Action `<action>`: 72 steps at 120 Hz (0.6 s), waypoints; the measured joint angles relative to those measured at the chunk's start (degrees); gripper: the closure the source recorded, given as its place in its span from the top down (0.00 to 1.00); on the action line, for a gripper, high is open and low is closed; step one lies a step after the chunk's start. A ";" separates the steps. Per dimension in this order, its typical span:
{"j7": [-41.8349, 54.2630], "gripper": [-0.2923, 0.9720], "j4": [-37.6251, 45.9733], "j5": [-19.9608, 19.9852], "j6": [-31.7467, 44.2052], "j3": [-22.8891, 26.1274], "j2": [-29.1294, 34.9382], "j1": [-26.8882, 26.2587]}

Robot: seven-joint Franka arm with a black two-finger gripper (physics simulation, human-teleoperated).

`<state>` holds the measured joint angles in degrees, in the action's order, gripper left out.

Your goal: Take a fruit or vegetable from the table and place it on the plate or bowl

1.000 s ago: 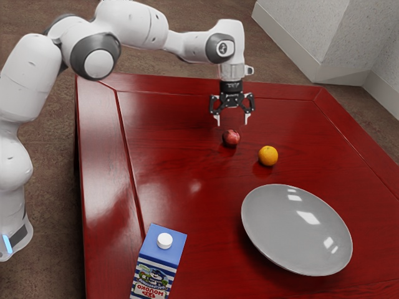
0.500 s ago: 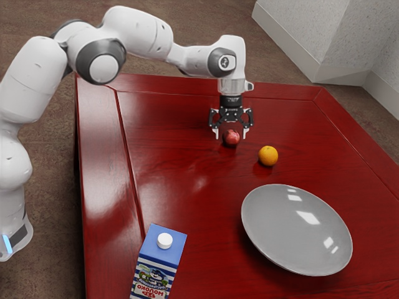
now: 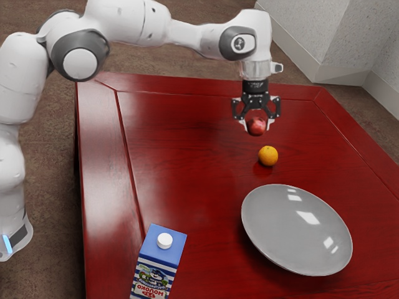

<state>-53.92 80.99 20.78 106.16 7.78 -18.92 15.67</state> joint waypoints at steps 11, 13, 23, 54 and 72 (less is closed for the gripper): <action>-1.54 0.49 -1.50 -1.09 0.06 0.10 0.69 -6.30; -1.81 0.49 -2.16 -1.23 0.09 0.11 0.42 -7.33; -3.09 0.49 -7.85 -1.71 0.46 0.12 -3.16 -12.54; -7.65 0.49 -5.54 -1.76 2.94 -0.81 -2.09 -24.10; -10.44 0.49 -4.02 -1.55 3.48 -0.84 -1.58 -27.80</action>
<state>-64.36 76.97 19.23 109.64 6.94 -20.49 -12.13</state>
